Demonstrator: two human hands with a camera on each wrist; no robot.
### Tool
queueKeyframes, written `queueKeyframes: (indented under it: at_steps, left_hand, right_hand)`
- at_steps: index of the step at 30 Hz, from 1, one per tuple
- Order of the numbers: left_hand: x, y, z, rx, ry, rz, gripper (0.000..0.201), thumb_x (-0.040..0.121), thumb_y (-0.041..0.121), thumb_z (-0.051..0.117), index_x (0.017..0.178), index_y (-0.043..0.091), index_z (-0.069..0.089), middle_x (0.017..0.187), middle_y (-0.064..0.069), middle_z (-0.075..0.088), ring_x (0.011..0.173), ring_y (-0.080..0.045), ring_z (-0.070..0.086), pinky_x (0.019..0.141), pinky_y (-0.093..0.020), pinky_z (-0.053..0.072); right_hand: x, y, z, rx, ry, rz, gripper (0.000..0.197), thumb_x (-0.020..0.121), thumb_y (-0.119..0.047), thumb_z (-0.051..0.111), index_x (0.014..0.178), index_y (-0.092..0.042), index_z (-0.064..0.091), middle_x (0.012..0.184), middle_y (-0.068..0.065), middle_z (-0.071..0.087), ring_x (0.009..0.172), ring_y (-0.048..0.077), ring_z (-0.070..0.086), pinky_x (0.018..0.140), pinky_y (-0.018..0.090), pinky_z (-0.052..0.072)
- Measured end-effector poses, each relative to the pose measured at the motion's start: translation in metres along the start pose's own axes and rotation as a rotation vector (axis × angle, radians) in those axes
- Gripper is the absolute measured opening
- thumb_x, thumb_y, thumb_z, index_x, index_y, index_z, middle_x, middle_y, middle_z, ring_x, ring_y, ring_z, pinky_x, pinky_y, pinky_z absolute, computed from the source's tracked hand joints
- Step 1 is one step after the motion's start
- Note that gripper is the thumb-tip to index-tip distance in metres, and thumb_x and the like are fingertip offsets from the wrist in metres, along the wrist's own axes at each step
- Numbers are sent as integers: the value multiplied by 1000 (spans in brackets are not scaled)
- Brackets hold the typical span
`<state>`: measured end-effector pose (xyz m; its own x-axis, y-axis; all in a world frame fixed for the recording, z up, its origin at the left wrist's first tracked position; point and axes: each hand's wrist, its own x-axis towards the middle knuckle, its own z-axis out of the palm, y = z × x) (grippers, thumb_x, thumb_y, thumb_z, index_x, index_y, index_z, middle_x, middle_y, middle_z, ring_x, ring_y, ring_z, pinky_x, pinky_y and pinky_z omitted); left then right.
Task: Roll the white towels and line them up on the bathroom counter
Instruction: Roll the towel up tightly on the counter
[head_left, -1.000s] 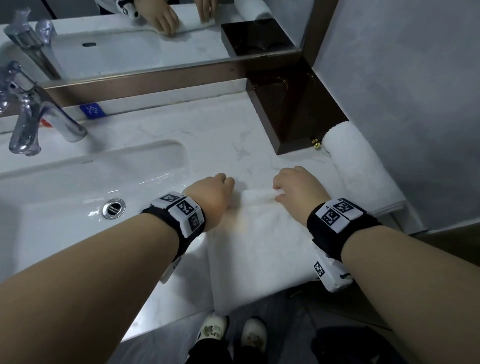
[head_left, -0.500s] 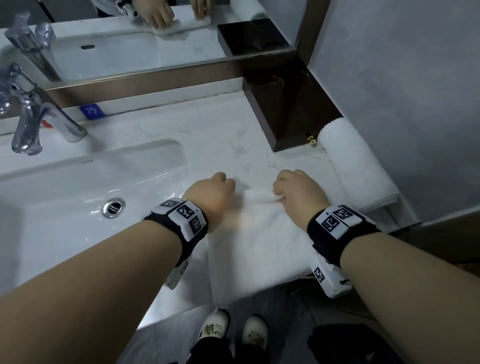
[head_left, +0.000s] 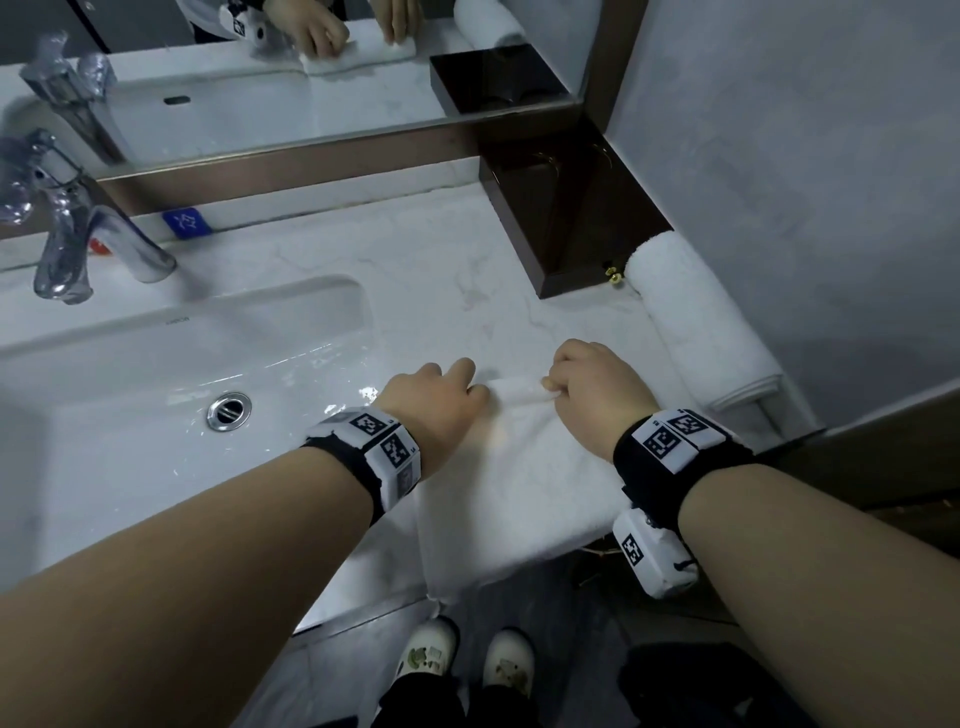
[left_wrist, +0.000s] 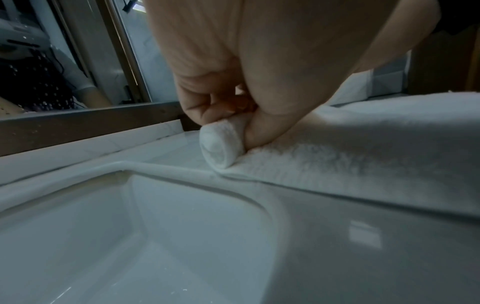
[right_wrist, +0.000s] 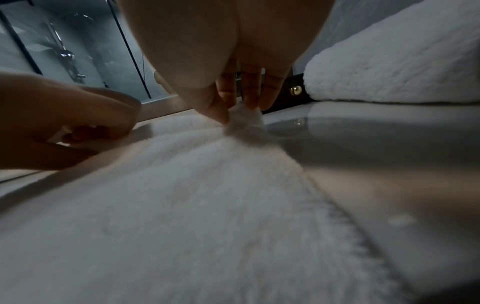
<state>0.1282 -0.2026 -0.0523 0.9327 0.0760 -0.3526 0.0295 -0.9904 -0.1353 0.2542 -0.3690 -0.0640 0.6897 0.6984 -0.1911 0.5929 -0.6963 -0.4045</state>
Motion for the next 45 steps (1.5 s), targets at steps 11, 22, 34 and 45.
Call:
queueKeyframes:
  at_steps: [11, 22, 34, 45]
  left_hand:
    - [-13, 4, -5, -136, -114, -9, 43, 77, -6, 50, 115, 13, 45, 115, -7, 37, 79, -25, 40, 60, -36, 37]
    - [-5, -17, -5, -756, -76, -273, 21, 78, 1, 60, 75, 20, 52, 76, -2, 66, 64, -24, 69, 66, -37, 61]
    - [6, -14, -2, -573, -110, -262, 27, 86, 25, 68, 111, 20, 61, 103, 1, 64, 87, -20, 59, 65, -27, 43]
    - [4, -14, 16, -587, 40, -253, 19, 77, 23, 74, 85, 22, 57, 95, 4, 54, 85, -21, 54, 65, -28, 42]
  right_hand:
    - [0, -8, 2, -96, -35, 49, 38, 98, -33, 46, 65, -15, 52, 105, -4, 50, 90, 20, 50, 76, 29, 40]
    - [11, -25, -16, -67, -168, 174, 24, 90, -29, 62, 77, -14, 50, 85, 6, 59, 79, 25, 56, 65, 30, 40]
    - [15, -30, -21, -214, -270, 70, 26, 88, -28, 67, 113, -23, 63, 121, 3, 53, 107, 25, 55, 91, 36, 47]
    - [10, -31, -12, -350, -278, -43, 19, 92, -15, 58, 111, -16, 55, 115, 4, 58, 94, 25, 52, 78, 31, 35]
